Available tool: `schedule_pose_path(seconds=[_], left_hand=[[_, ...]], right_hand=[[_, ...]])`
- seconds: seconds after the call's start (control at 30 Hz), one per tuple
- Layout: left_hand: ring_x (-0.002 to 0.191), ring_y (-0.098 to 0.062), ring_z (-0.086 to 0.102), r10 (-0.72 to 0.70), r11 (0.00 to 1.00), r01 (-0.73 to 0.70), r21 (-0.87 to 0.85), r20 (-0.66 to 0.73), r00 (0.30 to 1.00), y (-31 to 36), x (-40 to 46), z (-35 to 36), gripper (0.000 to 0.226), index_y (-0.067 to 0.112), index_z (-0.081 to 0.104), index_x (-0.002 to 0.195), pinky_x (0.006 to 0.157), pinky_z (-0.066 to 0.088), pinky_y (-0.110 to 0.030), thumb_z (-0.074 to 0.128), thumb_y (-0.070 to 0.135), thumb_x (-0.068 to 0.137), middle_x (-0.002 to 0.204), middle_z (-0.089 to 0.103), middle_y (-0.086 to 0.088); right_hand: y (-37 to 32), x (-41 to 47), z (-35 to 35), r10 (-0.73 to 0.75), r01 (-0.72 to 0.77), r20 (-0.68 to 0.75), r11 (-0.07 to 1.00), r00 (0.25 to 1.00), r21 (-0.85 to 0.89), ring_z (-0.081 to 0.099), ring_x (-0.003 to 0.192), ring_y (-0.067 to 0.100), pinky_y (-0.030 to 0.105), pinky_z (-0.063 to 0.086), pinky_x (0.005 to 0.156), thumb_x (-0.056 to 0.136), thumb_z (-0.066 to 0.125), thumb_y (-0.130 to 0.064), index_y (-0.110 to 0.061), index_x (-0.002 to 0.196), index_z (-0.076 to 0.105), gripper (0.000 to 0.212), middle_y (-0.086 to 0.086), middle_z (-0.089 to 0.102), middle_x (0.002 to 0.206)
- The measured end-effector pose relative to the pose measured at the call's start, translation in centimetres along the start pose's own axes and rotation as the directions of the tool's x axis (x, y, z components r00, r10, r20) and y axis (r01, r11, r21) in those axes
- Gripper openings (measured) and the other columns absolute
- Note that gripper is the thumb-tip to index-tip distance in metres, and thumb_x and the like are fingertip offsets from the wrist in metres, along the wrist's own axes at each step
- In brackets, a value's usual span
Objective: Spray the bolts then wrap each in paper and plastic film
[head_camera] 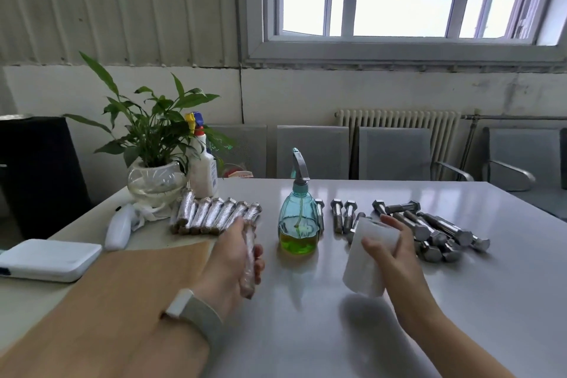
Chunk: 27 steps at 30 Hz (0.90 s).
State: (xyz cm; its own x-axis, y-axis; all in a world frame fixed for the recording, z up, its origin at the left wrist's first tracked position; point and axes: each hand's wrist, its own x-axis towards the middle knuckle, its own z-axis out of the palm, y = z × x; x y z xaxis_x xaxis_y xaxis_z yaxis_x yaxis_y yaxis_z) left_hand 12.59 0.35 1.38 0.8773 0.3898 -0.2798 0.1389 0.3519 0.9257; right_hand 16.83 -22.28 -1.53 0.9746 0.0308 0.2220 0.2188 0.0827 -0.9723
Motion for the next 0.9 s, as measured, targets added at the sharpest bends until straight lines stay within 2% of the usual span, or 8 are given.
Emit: schedule_pose_path(seconds=[0.07, 0.13, 0.23, 0.33, 0.43, 0.63, 0.73, 0.9], left_hand=[[0.051, -0.017, 0.037, 0.016, 0.986, -0.004, 0.169, -0.068, 0.998, 2.5, 1.7, -0.9, 0.027, 0.011, 0.049, 0.091, 0.050, 0.029, -0.022, 0.036, 0.032, 0.103, 0.068, 0.044, -0.005], [0.060, -0.021, 0.048, 0.226, 0.868, -0.133, 0.478, -0.143, 0.964, 5.0, 4.4, -2.1, 0.024, 0.007, 0.052, 0.106, 0.057, 0.038, -0.026, 0.040, 0.028, 0.102, 0.078, 0.053, -0.009], [0.092, -0.032, 0.060, 0.531, 0.359, -0.135, 0.924, -0.083, 0.843, 8.3, 8.1, -3.9, 0.032, 0.007, 0.049, 0.121, 0.077, 0.050, -0.037, 0.047, 0.029, 0.097, 0.109, 0.063, -0.017], [0.101, -0.033, 0.059, 0.594, 0.018, -0.016, 1.000, 0.002, 0.805, 9.7, 11.0, -4.5, 0.036, 0.009, 0.041, 0.126, 0.075, 0.045, -0.037, 0.045, 0.030, 0.097, 0.112, 0.062, -0.017], [0.110, -0.033, 0.058, 0.565, -0.148, 0.095, 0.984, 0.005, 0.825, 9.2, 13.4, -4.6, 0.054, 0.018, 0.025, 0.144, 0.076, 0.045, -0.042, 0.047, 0.026, 0.095, 0.117, 0.060, -0.016], [0.112, -0.028, 0.060, 0.607, -0.305, 0.241, 0.921, -0.006, 0.795, 6.4, 16.9, -6.4, 0.045, 0.022, 0.035, 0.141, 0.084, 0.049, -0.035, 0.046, 0.032, 0.098, 0.130, 0.054, -0.012], [0.118, -0.034, 0.055, 0.619, -0.214, 0.239, 0.947, -0.058, 0.783, 5.8, 17.2, -6.5, 0.043, 0.019, 0.037, 0.139, 0.091, 0.046, -0.037, 0.037, 0.040, 0.101, 0.138, 0.044, -0.018], [0.119, -0.040, 0.051, 0.581, -0.092, 0.150, 0.984, -0.069, 0.811, 5.9, 15.7, -6.7, 0.042, 0.014, 0.045, 0.133, 0.095, 0.044, -0.041, 0.037, 0.038, 0.100, 0.133, 0.042, -0.022]], right_hand=[[0.3, 0.4, -0.4, 0.009, -0.009, 0.003, 0.996, 1.000, -0.092, 0.063, 0.084, 0.009, 0.016, 0.050, 0.054, 0.088, 0.070, -0.014, -0.039, 0.122, 0.045, 0.049, -0.004, 0.060, 0.111], [0.3, 0.4, -0.6, 0.003, 0.001, 0.022, 0.983, 1.000, -0.186, 0.062, 0.082, 0.006, 0.017, 0.048, 0.054, 0.083, 0.075, -0.014, -0.039, 0.119, 0.046, 0.053, -0.008, 0.059, 0.109], [-0.1, 0.0, -0.3, -0.049, 0.067, 0.060, 0.927, 0.997, -0.369, 0.061, 0.088, 0.002, 0.021, 0.045, 0.063, 0.072, 0.086, -0.025, -0.042, 0.108, 0.046, 0.057, -0.015, 0.061, 0.106], [-0.3, 0.0, -0.1, -0.103, 0.137, 0.095, 0.862, 0.990, -0.488, 0.057, 0.089, -0.007, 0.012, 0.040, 0.065, 0.063, 0.089, -0.037, -0.048, 0.101, 0.042, 0.061, -0.022, 0.061, 0.100], [-0.5, 0.3, -0.5, -0.113, 0.166, 0.129, 0.826, 0.985, -0.539, 0.059, 0.092, -0.006, 0.013, 0.041, 0.071, 0.058, 0.090, -0.042, -0.049, 0.102, 0.041, 0.066, -0.021, 0.063, 0.100], [-0.3, 1.4, -0.9, -0.084, 0.150, 0.140, 0.805, 0.987, -0.574, 0.063, 0.088, 0.001, 0.016, 0.043, 0.070, 0.048, 0.088, -0.046, -0.046, 0.099, 0.045, 0.068, -0.021, 0.068, 0.091], [-0.4, 1.3, -0.8, -0.085, 0.151, 0.139, 0.799, 0.987, -0.582, 0.060, 0.089, -0.004, 0.011, 0.040, 0.069, 0.046, 0.088, -0.049, -0.048, 0.098, 0.043, 0.068, -0.034, 0.062, 0.095], [-1.0, 0.9, -0.9, -0.048, 0.125, 0.138, 0.772, 0.989, -0.623, 0.062, 0.092, 0.001, 0.020, 0.044, 0.071, 0.042, 0.080, -0.067, -0.050, 0.101, 0.040, 0.074, -0.023, 0.065, 0.098]])
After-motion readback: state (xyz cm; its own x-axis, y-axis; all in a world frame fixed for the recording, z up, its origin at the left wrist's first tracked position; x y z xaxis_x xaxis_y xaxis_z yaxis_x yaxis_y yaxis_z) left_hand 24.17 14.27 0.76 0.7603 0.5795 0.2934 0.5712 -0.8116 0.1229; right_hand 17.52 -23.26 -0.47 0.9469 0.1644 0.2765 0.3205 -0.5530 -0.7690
